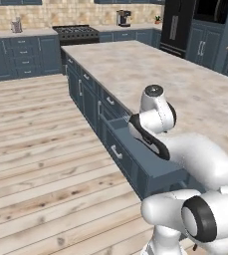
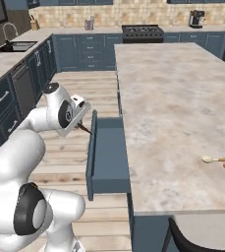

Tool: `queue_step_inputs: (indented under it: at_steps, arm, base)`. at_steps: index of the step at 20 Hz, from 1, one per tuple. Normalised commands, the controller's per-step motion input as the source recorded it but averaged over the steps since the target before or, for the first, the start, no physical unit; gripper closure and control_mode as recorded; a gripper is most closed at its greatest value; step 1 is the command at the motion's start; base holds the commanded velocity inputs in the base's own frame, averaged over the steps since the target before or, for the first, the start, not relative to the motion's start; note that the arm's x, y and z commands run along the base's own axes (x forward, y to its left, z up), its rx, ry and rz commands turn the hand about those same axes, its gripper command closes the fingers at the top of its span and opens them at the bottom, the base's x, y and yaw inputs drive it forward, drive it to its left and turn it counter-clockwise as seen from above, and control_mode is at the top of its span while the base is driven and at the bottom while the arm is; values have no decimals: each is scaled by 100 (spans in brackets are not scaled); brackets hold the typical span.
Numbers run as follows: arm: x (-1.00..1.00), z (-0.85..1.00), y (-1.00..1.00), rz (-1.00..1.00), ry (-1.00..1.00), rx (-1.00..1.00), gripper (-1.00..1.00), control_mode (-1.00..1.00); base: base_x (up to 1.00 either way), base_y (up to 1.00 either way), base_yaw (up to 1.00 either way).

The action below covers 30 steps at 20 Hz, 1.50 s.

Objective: Pick up the metallic utensils from the counter and place them in the open drawer. Make sure not to pick up any wooden utensils.

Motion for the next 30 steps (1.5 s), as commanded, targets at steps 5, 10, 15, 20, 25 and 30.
queue_step_inputs:
  at_steps: [5, 10, 15, 20, 25, 30]
  arm:
    - [41, -50, 0, -59, 0, 29, 100, -100]
    - [49, -51, -4, -52, 0, 18, 100, -100]
    - [55, -31, -37, -2, 7, 14, 100, -100]
    - [53, -54, -36, 0, 0, 16, 100, -100]
    - [60, -55, -17, 0, 0, 13, 100, -100]
    - [58, -46, 0, 0, 3, 2, 100, -100]
  base:
    - [0, 0, 0]
    - [0, 0, 0]
    - [0, 0, 0]
    - [0, 0, 0]
    - [0, 0, 0]
    - [0, 0, 0]
